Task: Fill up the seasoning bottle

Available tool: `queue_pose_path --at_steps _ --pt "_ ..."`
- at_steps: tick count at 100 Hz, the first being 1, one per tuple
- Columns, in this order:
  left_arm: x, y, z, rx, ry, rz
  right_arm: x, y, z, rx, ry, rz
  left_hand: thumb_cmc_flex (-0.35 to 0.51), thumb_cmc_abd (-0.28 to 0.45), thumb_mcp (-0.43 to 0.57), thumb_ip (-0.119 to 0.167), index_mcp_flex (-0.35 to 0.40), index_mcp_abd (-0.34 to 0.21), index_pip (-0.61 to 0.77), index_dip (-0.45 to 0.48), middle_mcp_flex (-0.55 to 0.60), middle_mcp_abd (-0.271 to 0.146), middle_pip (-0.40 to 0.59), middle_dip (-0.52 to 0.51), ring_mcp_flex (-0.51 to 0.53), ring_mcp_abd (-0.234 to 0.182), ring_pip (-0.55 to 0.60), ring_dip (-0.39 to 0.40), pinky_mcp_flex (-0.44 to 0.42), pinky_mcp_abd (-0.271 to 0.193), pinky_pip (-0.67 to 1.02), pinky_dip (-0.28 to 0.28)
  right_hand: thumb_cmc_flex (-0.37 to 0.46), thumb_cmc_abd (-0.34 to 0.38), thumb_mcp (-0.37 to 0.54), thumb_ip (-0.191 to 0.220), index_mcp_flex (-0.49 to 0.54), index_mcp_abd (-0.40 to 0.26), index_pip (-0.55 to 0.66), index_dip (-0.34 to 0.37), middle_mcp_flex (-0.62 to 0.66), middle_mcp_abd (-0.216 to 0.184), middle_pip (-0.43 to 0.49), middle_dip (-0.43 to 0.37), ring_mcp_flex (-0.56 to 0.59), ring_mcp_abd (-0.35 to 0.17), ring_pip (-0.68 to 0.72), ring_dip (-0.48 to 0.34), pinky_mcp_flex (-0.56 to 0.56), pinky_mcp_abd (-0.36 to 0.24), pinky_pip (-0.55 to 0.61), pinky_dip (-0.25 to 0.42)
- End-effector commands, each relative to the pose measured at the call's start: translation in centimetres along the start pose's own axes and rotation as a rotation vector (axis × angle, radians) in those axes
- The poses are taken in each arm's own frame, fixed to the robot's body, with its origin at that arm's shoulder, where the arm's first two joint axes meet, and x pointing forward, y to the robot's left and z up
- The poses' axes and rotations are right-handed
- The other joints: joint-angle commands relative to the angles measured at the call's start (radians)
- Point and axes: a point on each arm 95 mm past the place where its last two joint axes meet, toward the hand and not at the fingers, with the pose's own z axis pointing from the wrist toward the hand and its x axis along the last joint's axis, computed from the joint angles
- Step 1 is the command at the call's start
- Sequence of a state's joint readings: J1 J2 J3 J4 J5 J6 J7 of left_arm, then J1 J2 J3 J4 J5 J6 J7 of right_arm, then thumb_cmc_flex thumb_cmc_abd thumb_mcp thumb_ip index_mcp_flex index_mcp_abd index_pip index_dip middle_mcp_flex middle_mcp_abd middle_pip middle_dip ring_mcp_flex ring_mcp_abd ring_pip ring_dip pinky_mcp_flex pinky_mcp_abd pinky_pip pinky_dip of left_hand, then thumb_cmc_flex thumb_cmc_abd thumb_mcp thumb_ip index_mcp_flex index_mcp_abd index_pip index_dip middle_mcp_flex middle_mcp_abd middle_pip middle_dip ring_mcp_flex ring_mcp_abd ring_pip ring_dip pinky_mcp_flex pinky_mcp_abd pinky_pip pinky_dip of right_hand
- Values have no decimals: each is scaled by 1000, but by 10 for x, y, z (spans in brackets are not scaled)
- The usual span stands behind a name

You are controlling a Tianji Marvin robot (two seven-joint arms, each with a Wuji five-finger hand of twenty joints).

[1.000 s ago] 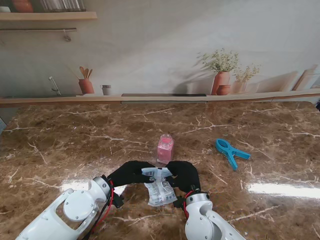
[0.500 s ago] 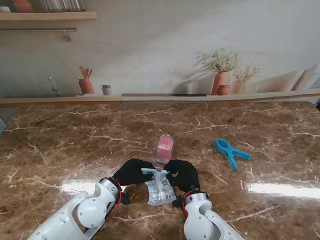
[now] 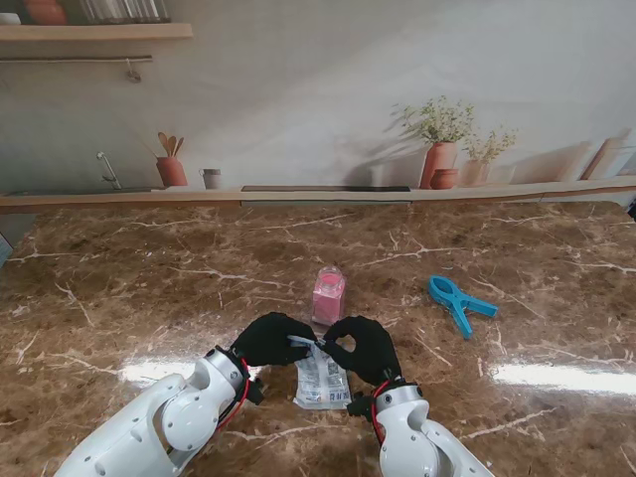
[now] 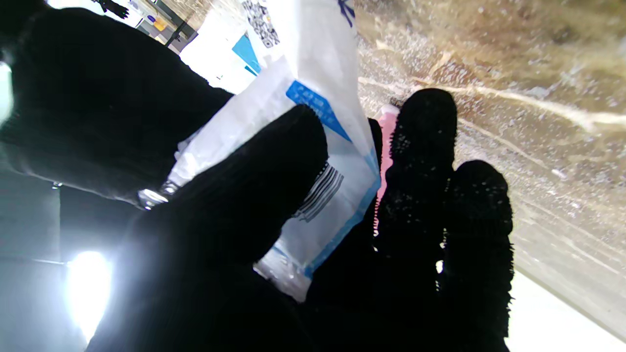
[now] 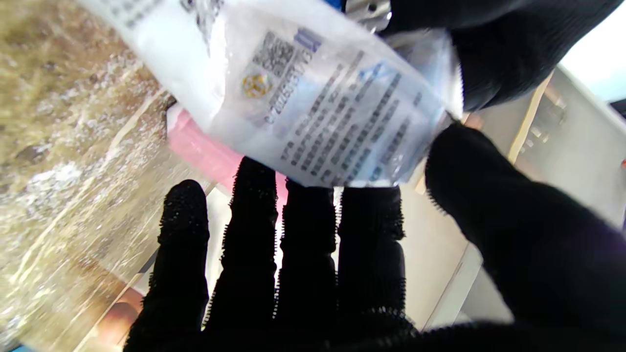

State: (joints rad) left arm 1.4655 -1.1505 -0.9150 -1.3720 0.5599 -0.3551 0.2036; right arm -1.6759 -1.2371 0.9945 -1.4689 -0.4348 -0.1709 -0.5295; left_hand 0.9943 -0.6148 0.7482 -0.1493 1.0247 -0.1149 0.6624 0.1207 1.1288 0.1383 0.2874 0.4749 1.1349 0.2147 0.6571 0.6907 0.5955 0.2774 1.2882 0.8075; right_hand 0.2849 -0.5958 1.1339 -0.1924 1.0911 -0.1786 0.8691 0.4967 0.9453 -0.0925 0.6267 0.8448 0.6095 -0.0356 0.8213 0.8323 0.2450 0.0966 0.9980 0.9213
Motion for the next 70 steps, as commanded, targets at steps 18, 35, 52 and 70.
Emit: queue_pose_path --at_steps 18,35,52,70 --pt "5 3 0 7 45 43 2 8 -1 -47 -170 74 53 56 50 3 148 -40 180 129 36 -15 -19 41 16 -19 -10 -8 -11 -11 41 -16 -12 36 -36 18 -110 38 -62 15 31 23 -87 -126 105 36 -81 -97 74 10 75 -22" --pt "4 1 3 3 42 89 9 21 -3 46 -68 45 49 63 51 0 133 -28 153 138 38 -4 -14 55 21 -30 -17 -16 0 -26 41 -21 62 -161 -40 77 -368 74 -451 143 -143 6 -203 -228 69 27 -240 -190 29 15 33 -58" --pt "4 -2 7 -18 17 140 9 24 -6 143 69 -176 2 63 92 -15 85 1 119 55 46 25 8 24 58 -58 -29 -61 64 -53 70 -56 76 -360 36 27 -333 73 -406 162 -76 -12 -209 -260 154 22 -278 -197 87 33 21 -40" --pt "5 -1 10 -33 -16 144 9 21 -7 69 129 -353 -27 58 94 -35 2 64 78 -2 31 52 57 -41 85 -63 -27 -88 101 -56 88 -90 84 -213 11 52 -282 58 -335 228 -16 -11 -157 -207 207 10 -187 -138 167 0 140 -8"
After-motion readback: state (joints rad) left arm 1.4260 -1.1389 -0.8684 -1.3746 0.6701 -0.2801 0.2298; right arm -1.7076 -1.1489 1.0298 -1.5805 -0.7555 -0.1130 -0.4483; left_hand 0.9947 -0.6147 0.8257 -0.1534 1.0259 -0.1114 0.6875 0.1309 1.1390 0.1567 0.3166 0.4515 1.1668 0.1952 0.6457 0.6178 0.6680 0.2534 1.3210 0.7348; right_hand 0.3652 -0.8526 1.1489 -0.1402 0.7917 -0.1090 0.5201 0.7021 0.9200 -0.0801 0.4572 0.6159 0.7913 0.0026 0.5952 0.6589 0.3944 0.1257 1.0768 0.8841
